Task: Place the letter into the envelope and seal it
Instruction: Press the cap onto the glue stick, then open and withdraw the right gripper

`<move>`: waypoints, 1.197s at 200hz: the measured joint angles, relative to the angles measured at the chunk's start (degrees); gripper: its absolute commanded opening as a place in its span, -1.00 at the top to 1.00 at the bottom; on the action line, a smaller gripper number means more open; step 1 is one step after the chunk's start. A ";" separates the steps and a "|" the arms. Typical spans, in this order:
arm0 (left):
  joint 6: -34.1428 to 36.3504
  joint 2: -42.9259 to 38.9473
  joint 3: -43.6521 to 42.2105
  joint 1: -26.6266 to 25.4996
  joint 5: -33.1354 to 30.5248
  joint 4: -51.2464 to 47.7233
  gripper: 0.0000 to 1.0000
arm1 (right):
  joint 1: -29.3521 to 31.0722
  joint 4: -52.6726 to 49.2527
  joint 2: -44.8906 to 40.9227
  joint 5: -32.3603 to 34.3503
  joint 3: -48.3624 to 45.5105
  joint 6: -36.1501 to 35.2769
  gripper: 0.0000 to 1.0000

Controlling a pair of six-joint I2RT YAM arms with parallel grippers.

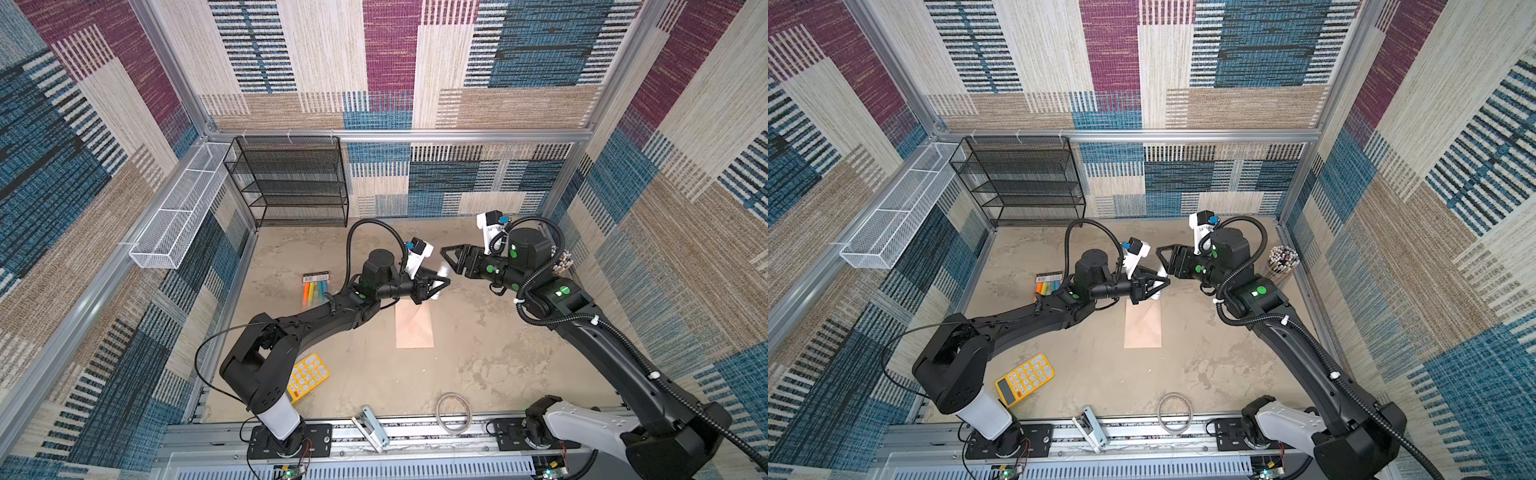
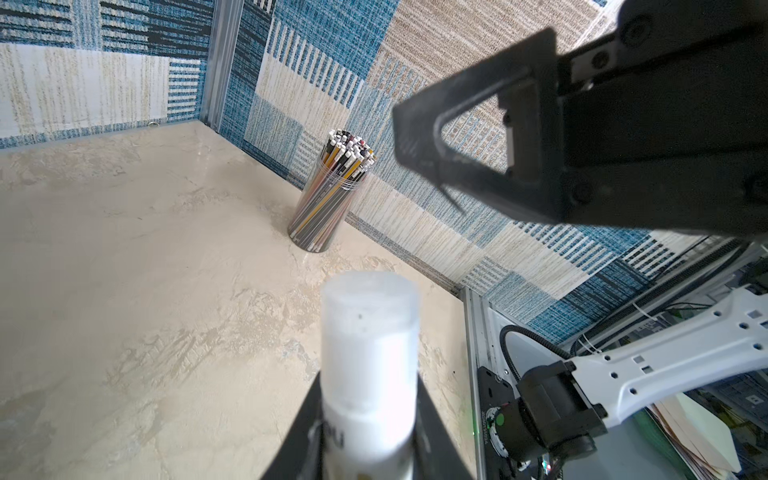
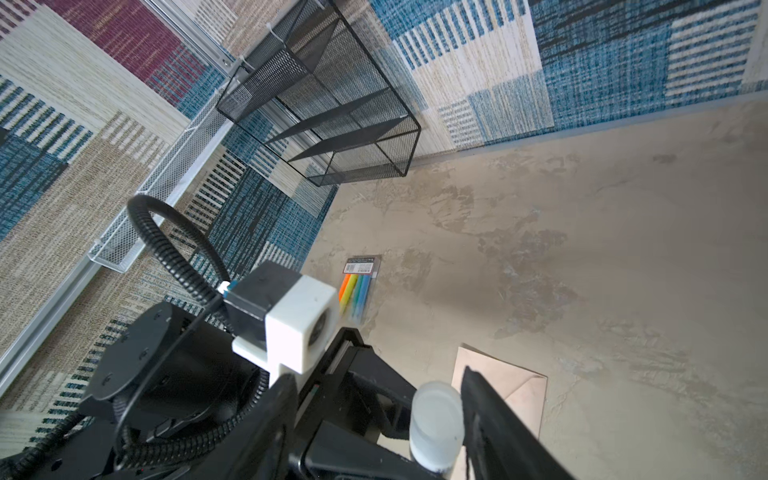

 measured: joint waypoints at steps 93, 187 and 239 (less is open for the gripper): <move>1.84 -4.79 -4.68 -0.02 -1.36 0.66 1.00 | -0.39 -4.11 5.31 -7.21 2.84 -6.10 0.87; 4.48 -5.20 -5.05 -0.11 -1.55 1.33 1.00 | -0.42 -5.95 7.04 -8.94 2.67 -7.93 1.00; 5.70 -5.14 -4.94 -0.11 -2.56 0.76 1.00 | -0.24 -6.08 7.82 -9.64 2.73 -10.45 1.00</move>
